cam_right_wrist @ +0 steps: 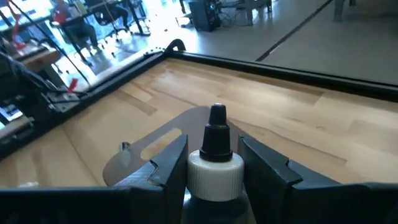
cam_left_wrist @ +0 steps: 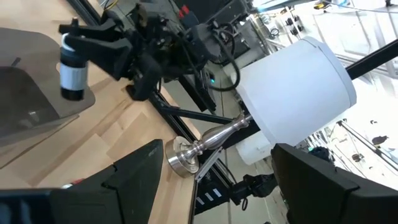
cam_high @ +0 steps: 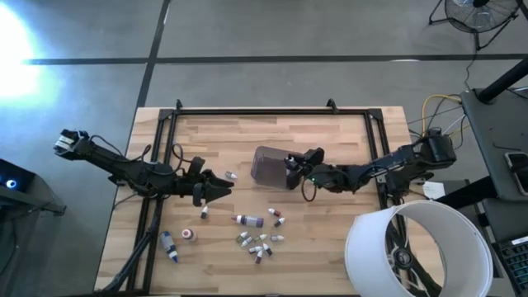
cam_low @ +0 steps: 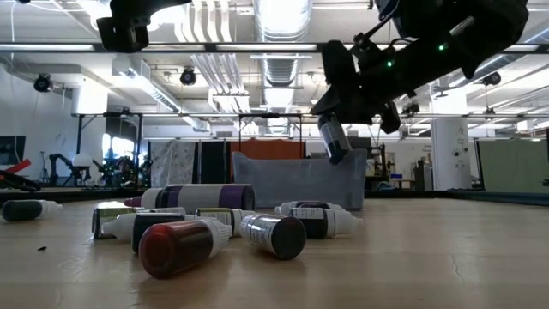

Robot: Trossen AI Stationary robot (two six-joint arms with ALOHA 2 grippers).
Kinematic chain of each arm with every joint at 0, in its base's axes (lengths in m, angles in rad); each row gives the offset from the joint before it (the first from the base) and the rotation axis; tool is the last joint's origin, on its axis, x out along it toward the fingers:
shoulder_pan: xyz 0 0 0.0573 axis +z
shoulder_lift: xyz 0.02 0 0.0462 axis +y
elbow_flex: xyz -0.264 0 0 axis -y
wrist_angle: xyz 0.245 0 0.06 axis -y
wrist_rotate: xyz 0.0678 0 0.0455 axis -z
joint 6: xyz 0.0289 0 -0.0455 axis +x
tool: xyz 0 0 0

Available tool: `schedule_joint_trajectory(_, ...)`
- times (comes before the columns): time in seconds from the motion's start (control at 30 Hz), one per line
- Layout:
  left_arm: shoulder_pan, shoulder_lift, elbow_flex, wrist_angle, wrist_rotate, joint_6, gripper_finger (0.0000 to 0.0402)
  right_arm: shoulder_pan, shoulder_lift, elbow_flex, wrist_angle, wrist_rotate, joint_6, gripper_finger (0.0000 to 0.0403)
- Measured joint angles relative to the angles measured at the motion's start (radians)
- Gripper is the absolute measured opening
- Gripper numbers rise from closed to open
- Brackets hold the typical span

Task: Pick & Place food coloring
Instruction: Put the large black food coloring bottle into the black bin, then remove the large black food coloring bottle from the black bin

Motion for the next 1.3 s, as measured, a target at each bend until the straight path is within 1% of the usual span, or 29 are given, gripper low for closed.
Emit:
schedule_joint_trajectory(0.2, 0.0, 0.0, 0.0, 0.002, 0.0, -0.008, 0.0275, 0.003, 0.03, 0.009, -0.002, -0.001, 0.012, 0.0147)
schedule_joint_trajectory(0.37, 0.0, 0.0, 0.0, 0.001, 0.0, -0.008, 0.0275, 0.003, 0.018, 0.009, -0.015, -0.083, 0.012, 0.0159)
schedule_joint_trajectory(0.43, 0.0, 0.0, 0.0, 0.001, 0.0, -0.003, 0.0275, 0.003, 0.02, 0.009, -0.016, -0.108, 0.012, 0.0156)
schedule_joint_trajectory(0.63, 0.0, 0.0, 0.0, 0.001, 0.0, 0.001, 0.0275, 0.003, 0.019, 0.01, -0.04, -0.114, 0.028, 0.0136)
schedule_joint_trajectory(0.67, 0.0, 0.0, 0.0, 0.001, 0.0, 0.001, 0.0275, 0.002, 0.017, 0.014, -0.041, -0.13, 0.025, 0.0136)
schedule_joint_trajectory(0.73, 0.0, 0.0, 0.0, 0.0, 0.0, 0.002, 0.0275, -0.013, 0.016, 0.042, -0.057, -0.224, -0.013, 0.0139)
schedule_joint_trajectory(0.77, 0.0, 0.0, 0.0, -0.001, 0.0, 0.002, 0.0275, -0.024, 0.015, 0.069, -0.102, -0.288, -0.033, 0.0144)
schedule_joint_trajectory(0.8, 0.0, 0.0, 0.001, -0.001, 0.0, 0.002, 0.0275, -0.037, 0.015, 0.109, -0.185, -0.346, -0.051, 0.015)
schedule_joint_trajectory(0.87, 0.0, 0.0, 0.001, -0.002, 0.0, 0.002, 0.0275, -0.06, 0.027, 0.211, -0.404, -0.418, -0.097, 0.0165)
schedule_joint_trajectory(0.93, 0.0, 0.0, 0.001, -0.001, 0.0, 0.004, 0.0275, -0.08, 0.057, 0.318, -0.61, -0.443, -0.164, 0.0185)
schedule_joint_trajectory(1.03, 0.0, 0.0, 0.001, 0.0, -0.004, 0.01, 0.0275, -0.119, 0.124, 0.471, -0.82, -0.459, -0.213, 0.0215)
schedule_joint_trajectory(1.13, 0.0, 0.0, 0.001, 0.0, -0.017, 0.011, 0.0275, -0.175, 0.222, 0.612, -0.985, -0.544, -0.188, 0.0242)
schedule_joint_trajectory(1.2, 0.0, 0.0, 0.001, 0.0, -0.018, 0.011, 0.0275, -0.202, 0.302, 0.695, -1.107, -0.551, -0.156, 0.0253)
schedule_joint_trajectory(1.3, 0.0, 0.0, 0.001, 0.002, -0.018, 0.011, 0.0275, -0.221, 0.42, 0.806, -1.252, -0.549, -0.16, 0.0261)
